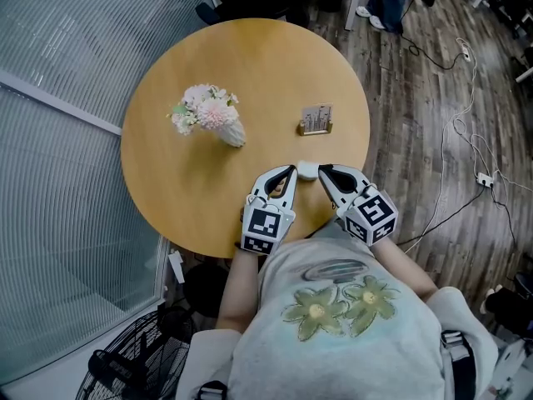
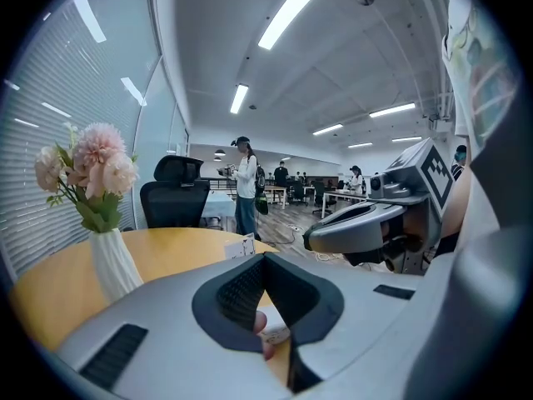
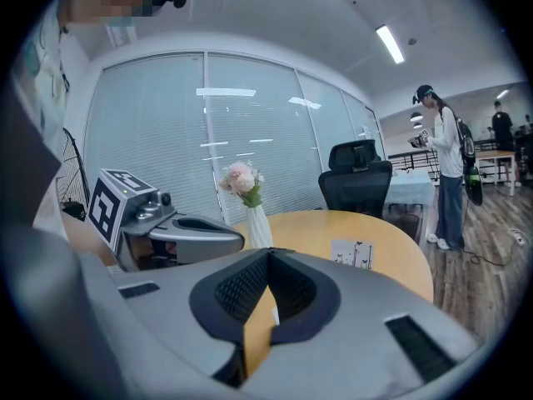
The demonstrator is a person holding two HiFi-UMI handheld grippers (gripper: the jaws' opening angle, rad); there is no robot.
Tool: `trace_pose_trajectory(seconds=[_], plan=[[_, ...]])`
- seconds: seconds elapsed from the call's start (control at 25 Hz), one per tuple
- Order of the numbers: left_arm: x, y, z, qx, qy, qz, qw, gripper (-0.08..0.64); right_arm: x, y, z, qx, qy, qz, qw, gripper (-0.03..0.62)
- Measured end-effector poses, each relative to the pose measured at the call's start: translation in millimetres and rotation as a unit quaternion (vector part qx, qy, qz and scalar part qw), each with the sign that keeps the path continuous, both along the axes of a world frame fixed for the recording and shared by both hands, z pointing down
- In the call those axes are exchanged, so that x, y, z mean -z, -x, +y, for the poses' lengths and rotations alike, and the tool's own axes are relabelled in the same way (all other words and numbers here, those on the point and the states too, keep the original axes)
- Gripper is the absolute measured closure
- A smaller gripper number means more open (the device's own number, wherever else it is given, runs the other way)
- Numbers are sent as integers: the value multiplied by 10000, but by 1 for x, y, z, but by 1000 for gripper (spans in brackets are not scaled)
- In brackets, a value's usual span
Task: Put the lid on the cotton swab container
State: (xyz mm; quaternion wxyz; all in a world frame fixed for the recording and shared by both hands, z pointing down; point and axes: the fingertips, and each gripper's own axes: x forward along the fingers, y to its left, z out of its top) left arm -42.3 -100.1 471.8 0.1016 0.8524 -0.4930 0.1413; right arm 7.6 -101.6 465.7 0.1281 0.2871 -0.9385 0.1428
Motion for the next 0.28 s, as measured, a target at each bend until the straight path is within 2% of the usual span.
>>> trace_pose_trajectory(seconds=[0.28], plan=[[2,-2,1,10,2,-18,10000,558,1,0,1,9,20,-29,10000,595]])
